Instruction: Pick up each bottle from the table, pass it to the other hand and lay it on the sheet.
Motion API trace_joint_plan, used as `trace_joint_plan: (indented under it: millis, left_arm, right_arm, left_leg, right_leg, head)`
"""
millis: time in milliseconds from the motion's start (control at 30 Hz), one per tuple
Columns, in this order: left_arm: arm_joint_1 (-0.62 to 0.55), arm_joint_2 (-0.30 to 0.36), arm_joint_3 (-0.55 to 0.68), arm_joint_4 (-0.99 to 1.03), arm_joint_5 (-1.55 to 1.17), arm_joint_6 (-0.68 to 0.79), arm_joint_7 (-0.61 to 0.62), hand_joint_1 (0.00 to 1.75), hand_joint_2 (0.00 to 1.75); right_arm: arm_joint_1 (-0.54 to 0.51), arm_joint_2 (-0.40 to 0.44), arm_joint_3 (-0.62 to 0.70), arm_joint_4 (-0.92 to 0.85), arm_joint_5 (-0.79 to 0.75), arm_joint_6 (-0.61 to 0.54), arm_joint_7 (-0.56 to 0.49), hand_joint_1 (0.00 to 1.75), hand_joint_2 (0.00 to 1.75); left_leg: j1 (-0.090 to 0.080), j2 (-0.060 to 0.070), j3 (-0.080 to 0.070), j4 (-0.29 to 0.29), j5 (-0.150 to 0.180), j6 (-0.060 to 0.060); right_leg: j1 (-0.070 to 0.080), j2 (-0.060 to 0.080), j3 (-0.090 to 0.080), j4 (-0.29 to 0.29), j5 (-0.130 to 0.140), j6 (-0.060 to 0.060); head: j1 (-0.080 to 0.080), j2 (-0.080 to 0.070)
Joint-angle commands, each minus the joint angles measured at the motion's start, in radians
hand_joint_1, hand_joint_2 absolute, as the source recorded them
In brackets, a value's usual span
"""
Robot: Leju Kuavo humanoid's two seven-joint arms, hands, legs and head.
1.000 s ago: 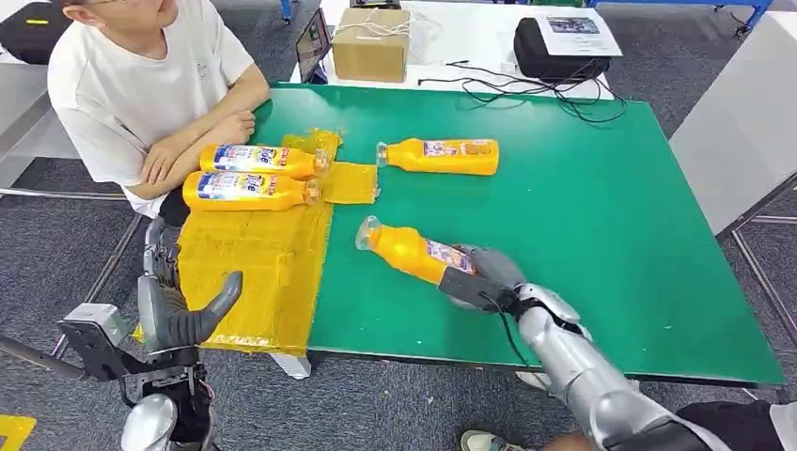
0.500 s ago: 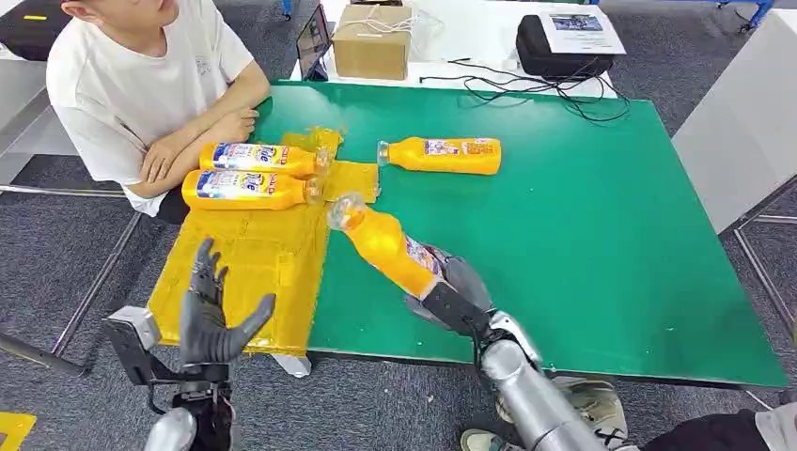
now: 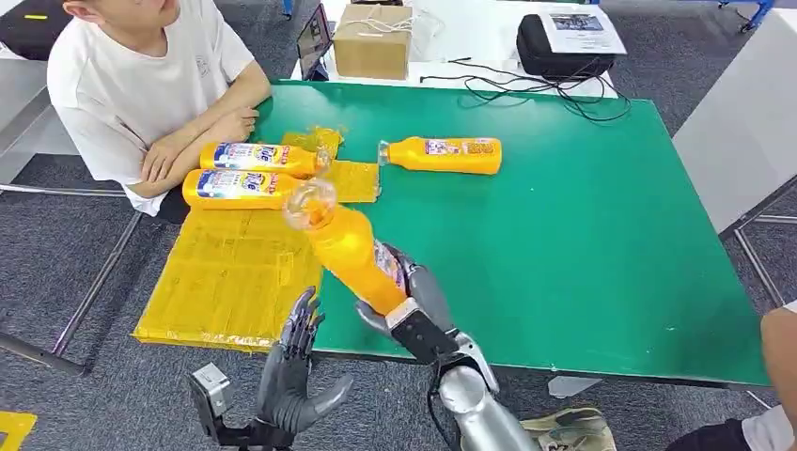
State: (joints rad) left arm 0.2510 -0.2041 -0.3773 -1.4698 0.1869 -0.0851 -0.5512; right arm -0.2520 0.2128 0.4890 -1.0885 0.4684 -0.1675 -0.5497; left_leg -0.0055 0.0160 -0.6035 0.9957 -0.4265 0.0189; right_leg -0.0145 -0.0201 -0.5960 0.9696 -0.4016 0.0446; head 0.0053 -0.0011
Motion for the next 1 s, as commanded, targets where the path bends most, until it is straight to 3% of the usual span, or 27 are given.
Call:
trace_joint_plan:
  millis: [33, 233, 333, 467, 733, 1000]
  left_arm:
    - [-0.038, 0.051, -0.026, 0.018, 0.01, 0.002, 0.009, 0.0, 1.75]
    - [-0.064, 0.041, -0.015, -0.024, 0.002, -0.007, -0.011, 0.0, 1.75]
    - [-0.072, 0.034, -0.017, -0.052, -0.032, -0.005, -0.018, 0.0, 1.75]
    - [-0.086, 0.021, -0.003, -0.063, -0.053, 0.038, 0.001, 0.0, 1.75]
    - [-0.115, -0.01, 0.034, -0.006, -0.035, 0.114, 0.034, 0.0, 1.75]
    - [-0.143, -0.028, 0.058, -0.003, 0.003, 0.084, 0.021, 0.0, 1.75]
  right_arm:
    - [-0.096, 0.018, 0.052, 0.188, 0.011, 0.003, -0.014, 1.75, 1.75]
    - [-0.125, 0.03, 0.066, 0.182, 0.015, 0.021, -0.012, 1.75, 1.75]
    - [-0.144, 0.037, 0.073, 0.263, 0.02, 0.04, 0.017, 1.75, 1.75]
    - [-0.138, 0.061, 0.114, 0.335, 0.059, 0.009, -0.04, 1.75, 1.75]
    - [-0.07, 0.072, 0.219, 0.214, 0.127, -0.087, -0.055, 1.75, 1.75]
    - [-0.062, 0.062, 0.293, 0.18, 0.1, -0.081, -0.047, 1.75, 1.75]
  left_leg:
    - [0.001, 0.0, 0.005, -0.001, -0.001, -0.002]
    - [0.001, 0.0, 0.003, 0.001, -0.002, -0.001]
    - [0.001, 0.0, 0.002, 0.0, -0.001, -0.002]
    - [0.001, 0.0, 0.003, -0.001, -0.001, -0.001]
    - [0.001, -0.002, 0.004, -0.001, -0.001, -0.001]
    - [0.001, -0.001, 0.001, -0.001, 0.0, -0.001]
  right_leg:
    - [0.001, 0.003, 0.004, -0.001, -0.001, -0.002]
    - [0.001, 0.002, 0.002, 0.001, -0.001, -0.002]
    - [0.001, 0.002, 0.002, 0.0, -0.001, -0.002]
    - [0.001, 0.001, 0.003, -0.001, 0.0, -0.001]
    - [0.001, 0.0, 0.004, -0.001, -0.002, -0.002]
    - [0.0, 0.0, 0.001, -0.001, 0.0, -0.001]
  head:
    - [0.0, 0.0]
    - [0.0, 0.0]
    - [0.0, 0.0]
    - [0.0, 0.0]
    - [0.0, 0.0]
    - [0.0, 0.0]
